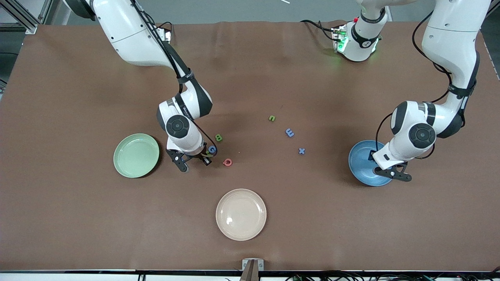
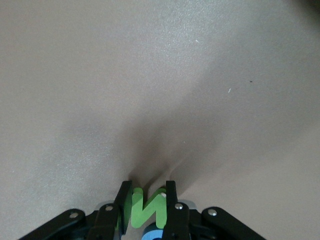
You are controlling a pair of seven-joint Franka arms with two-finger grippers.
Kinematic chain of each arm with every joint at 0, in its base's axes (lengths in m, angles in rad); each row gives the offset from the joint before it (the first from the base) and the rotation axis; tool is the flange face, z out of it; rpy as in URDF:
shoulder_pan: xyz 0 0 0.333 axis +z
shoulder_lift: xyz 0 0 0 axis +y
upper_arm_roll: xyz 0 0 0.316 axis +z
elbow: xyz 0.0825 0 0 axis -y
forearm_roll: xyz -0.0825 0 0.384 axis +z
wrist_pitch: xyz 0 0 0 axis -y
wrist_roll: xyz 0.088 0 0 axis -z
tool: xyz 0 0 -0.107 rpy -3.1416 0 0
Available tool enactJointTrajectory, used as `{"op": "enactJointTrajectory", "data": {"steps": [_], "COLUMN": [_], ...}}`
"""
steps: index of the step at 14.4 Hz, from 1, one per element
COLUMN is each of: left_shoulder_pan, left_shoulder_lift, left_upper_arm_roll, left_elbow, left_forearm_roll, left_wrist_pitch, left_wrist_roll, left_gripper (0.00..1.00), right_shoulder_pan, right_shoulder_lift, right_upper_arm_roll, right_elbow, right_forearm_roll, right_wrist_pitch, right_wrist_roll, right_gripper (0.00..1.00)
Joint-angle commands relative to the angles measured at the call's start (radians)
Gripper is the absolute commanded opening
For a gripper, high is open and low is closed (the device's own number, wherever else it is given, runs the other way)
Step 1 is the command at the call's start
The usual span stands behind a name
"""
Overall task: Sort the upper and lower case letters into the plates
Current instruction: 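Place the N in the green plate while the left gripper returns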
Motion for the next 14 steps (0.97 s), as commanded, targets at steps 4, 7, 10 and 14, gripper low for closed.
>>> {"op": "enactJointTrajectory", "data": {"steps": [4, 7, 10, 14], "left_shoulder_pan": [0.023, 0.020, 0.019, 0.017], "left_shoulder_lift": [0.017, 0.023, 0.019, -0.029], "left_upper_arm_roll": [-0.008, -0.008, -0.010, -0.014], "left_elbow": [-0.008, -0.005, -0.002, -0.002], "left_forearm_roll": [0.018, 0.016, 0.016, 0.016], "left_wrist_pitch": [0.037, 0.039, 0.036, 0.016], "left_wrist_roll": [0.016, 0.013, -0.003, -0.001], "left_gripper": [0.12, 0.21, 0.51, 1.00], "right_shoulder_pan": [0.021, 0.023, 0.021, -0.015], "right_shoulder_lift": [0.038, 0.039, 0.036, 0.001], "right_upper_arm_roll": [-0.006, -0.006, -0.006, -0.008], "right_elbow": [0.002, 0.002, 0.002, -0.001], "right_forearm_roll": [-0.013, -0.013, -0.013, -0.015], "right_wrist_pitch": [0.040, 0.042, 0.037, -0.031], "right_wrist_roll": [0.029, 0.029, 0.022, -0.056], "right_gripper": [0.40, 0.43, 0.21, 0.00]}}
